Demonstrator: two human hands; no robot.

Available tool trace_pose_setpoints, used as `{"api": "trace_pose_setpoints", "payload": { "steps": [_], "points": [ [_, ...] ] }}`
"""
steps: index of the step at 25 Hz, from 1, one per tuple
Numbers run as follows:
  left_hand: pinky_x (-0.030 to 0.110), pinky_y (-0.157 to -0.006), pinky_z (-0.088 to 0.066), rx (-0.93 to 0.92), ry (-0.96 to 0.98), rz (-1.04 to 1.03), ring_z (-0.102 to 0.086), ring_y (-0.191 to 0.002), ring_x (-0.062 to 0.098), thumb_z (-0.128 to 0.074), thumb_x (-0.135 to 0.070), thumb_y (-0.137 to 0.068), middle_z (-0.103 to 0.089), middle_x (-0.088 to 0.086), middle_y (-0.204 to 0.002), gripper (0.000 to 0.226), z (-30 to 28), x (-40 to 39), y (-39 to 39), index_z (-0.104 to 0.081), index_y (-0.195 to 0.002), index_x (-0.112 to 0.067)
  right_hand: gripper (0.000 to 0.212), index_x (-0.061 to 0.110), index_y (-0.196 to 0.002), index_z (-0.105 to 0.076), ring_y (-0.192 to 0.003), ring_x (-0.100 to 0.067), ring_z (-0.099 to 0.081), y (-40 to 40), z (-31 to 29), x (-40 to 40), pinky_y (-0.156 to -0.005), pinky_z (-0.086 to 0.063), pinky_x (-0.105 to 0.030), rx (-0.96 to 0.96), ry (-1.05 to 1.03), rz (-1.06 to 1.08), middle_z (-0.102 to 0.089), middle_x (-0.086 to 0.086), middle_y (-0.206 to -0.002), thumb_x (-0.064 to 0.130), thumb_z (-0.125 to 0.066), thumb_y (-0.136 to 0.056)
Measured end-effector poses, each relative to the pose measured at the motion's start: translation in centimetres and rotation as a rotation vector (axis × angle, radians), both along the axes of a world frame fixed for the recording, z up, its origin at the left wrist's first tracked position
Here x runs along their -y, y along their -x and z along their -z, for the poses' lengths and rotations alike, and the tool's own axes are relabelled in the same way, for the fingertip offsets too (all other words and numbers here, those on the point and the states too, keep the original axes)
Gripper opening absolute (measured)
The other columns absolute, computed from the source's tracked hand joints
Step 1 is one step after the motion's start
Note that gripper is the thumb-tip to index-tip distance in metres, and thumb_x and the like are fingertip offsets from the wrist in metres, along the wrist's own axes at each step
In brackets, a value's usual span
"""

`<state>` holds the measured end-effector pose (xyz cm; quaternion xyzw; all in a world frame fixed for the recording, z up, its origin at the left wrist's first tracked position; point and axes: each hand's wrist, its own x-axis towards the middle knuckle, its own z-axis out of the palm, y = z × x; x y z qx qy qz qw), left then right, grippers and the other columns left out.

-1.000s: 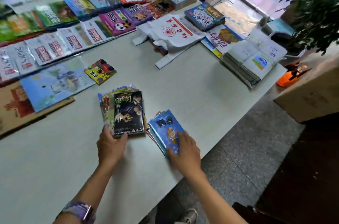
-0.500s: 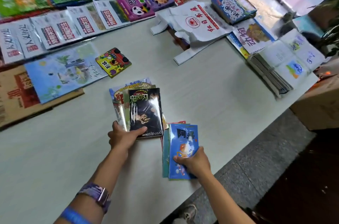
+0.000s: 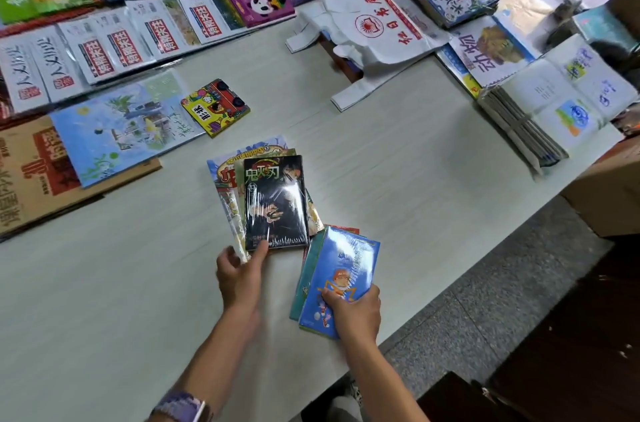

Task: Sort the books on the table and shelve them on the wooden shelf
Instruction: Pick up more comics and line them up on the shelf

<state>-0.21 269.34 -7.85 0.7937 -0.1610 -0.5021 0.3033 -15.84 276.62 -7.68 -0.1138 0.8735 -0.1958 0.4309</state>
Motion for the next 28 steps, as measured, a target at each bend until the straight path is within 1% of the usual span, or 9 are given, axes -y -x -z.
{"api": "trace_pose_setpoints", "payload": {
  "steps": [3,7,11,15,17,19,21,25,28],
  "points": [
    [0.041,-0.103,-0.047,-0.144,-0.069,0.089,-0.060,-0.118,0.026,-0.078,-0.029,-0.080,-0.061,0.009,-0.133,0.057,-1.3,-5.6,3.3,-0.057,-0.131,-0.014,0.055,0.012,-0.115,-0.055,-0.105,-0.031,-0.060,0.4,0.2,-0.3,-0.094,-0.050,-0.046,0.026,0.003,0.010,-0.058,-0.008,-0.112,0.030,-0.083,-0.072],
    [0.043,-0.087,-0.056,-0.080,-0.120,0.518,-0.071,-0.089,0.020,-0.067,-0.046,-0.064,-0.075,-0.002,-0.097,0.038,-2.3,-6.0,5.4,-0.067,-0.095,-0.024,0.035,0.015,-0.106,-0.059,-0.097,-0.026,-0.066,1.7,0.1,-0.9,-0.088,-0.054,-0.043,0.104,0.069,0.025,-0.065,-0.008,-0.107,0.027,-0.077,-0.079],
    [0.040,-0.085,-0.059,-0.122,-0.183,0.556,-0.074,-0.087,0.021,-0.077,-0.034,-0.081,-0.077,0.001,-0.097,0.031,-1.4,-4.6,4.8,-0.071,-0.105,-0.015,0.021,0.012,-0.103,-0.069,-0.088,-0.034,-0.075,3.7,-0.1,-1.3,-0.086,-0.060,-0.050,0.359,0.084,0.111,-0.077,-0.013,-0.098,0.025,-0.074,-0.088],
    [0.019,-0.058,-0.054,-0.194,-0.198,0.618,-0.075,-0.071,0.008,-0.077,-0.030,-0.084,-0.079,-0.005,-0.085,0.023,-0.7,-6.6,5.4,-0.074,-0.102,-0.016,0.017,0.007,-0.104,-0.074,-0.080,-0.030,-0.077,5.6,-0.8,-3.5,-0.071,-0.062,-0.038,0.454,0.126,0.125,-0.080,-0.013,-0.091,0.020,-0.072,-0.092],
    [0.021,-0.060,-0.055,-0.211,-0.210,0.669,-0.076,-0.074,0.009,-0.078,-0.025,-0.084,-0.079,-0.004,-0.087,0.024,-0.4,-8.5,6.1,-0.074,-0.105,-0.013,0.021,0.003,-0.112,-0.070,-0.089,-0.036,-0.076,6.3,-0.8,-5.6,-0.081,-0.062,-0.046,0.467,0.151,0.176,-0.078,-0.019,-0.099,0.010,-0.069,-0.093],
    [0.031,-0.075,-0.060,-0.160,-0.171,0.760,-0.075,-0.084,0.015,-0.077,-0.023,-0.084,-0.078,0.001,-0.095,0.027,-0.5,-9.8,7.1,-0.074,-0.108,-0.012,0.026,0.007,-0.121,-0.064,-0.102,-0.044,-0.071,6.8,-1.1,-7.4,-0.095,-0.054,-0.061,0.529,0.180,0.252,-0.075,-0.023,-0.110,0.004,-0.064,-0.095],
    [0.034,-0.082,-0.059,-0.083,-0.102,0.826,-0.073,-0.088,0.014,-0.077,-0.029,-0.084,-0.077,0.000,-0.100,0.029,-1.0,-10.0,7.7,-0.072,-0.109,-0.017,0.028,0.011,-0.123,-0.061,-0.104,-0.046,-0.070,7.1,-1.9,-7.9,-0.096,-0.052,-0.063,0.592,0.221,0.283,-0.074,-0.023,-0.113,0.002,-0.060,-0.097],
    [0.035,-0.076,-0.060,-0.012,0.082,0.724,-0.073,-0.078,0.007,-0.081,-0.038,-0.077,-0.077,-0.009,-0.088,0.029,-3.6,-5.9,5.6,-0.072,-0.100,-0.023,0.026,0.009,-0.120,-0.065,-0.103,-0.041,-0.072,6.7,-4.0,-2.3,-0.095,-0.054,-0.060,0.507,0.329,0.028,-0.076,-0.018,-0.111,0.010,-0.067,-0.094],
    [0.046,-0.080,-0.060,0.018,0.122,0.526,-0.075,-0.082,0.019,-0.081,-0.041,-0.073,-0.079,-0.003,-0.087,0.032,-4.7,-0.5,2.2,-0.073,-0.096,-0.020,0.022,0.014,-0.116,-0.065,-0.101,-0.030,-0.073,3.5,-5.1,6.0,-0.093,-0.057,-0.051,0.367,0.356,-0.279,-0.074,-0.013,-0.112,0.021,-0.067,-0.095]
  ]
}}
